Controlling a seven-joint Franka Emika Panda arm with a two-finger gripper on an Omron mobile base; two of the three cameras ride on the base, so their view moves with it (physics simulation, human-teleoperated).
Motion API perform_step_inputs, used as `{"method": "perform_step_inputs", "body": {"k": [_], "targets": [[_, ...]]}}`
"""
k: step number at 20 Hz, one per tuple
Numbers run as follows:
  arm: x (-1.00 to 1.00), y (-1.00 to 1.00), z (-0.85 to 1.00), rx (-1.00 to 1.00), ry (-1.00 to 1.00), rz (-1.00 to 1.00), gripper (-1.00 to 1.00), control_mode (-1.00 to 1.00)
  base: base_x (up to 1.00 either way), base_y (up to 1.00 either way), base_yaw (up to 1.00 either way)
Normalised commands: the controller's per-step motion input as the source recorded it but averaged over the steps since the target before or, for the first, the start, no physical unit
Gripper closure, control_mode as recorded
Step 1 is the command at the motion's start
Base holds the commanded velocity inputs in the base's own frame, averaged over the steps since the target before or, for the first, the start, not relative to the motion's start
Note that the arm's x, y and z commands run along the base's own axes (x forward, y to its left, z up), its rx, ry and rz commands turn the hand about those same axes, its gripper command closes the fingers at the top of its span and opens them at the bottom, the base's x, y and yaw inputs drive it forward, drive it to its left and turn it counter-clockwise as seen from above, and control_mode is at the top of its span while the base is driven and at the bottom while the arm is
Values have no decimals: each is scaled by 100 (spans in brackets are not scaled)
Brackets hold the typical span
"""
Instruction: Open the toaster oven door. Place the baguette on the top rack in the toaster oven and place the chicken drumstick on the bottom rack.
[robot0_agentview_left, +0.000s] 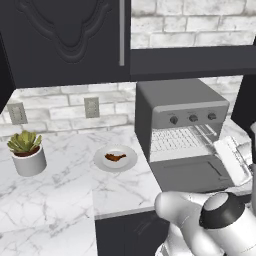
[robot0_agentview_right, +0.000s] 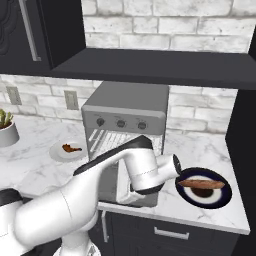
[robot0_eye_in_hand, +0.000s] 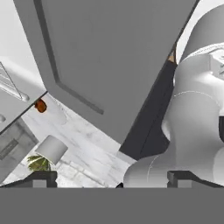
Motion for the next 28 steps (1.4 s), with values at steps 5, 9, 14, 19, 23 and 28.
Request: {"method": "perform_step_inputs", "body": {"k": [5,9,14,19,23,28], "targets": [[66,32,27,19,0,-12,-100,-100,0,0,0],[47,74,-40,2,0,-40,-100,-100,0,0,0],[36,61,-43,0,11,-49,-100,-100,0,0,0],[52,16,0,1,24,-47,-100,-100,0,0,0],[42,-6,-10,5,27,-34,-100,-100,0,0,0],[34,-26,-15,11,11,-33,-100,-100,0,0,0]]}}
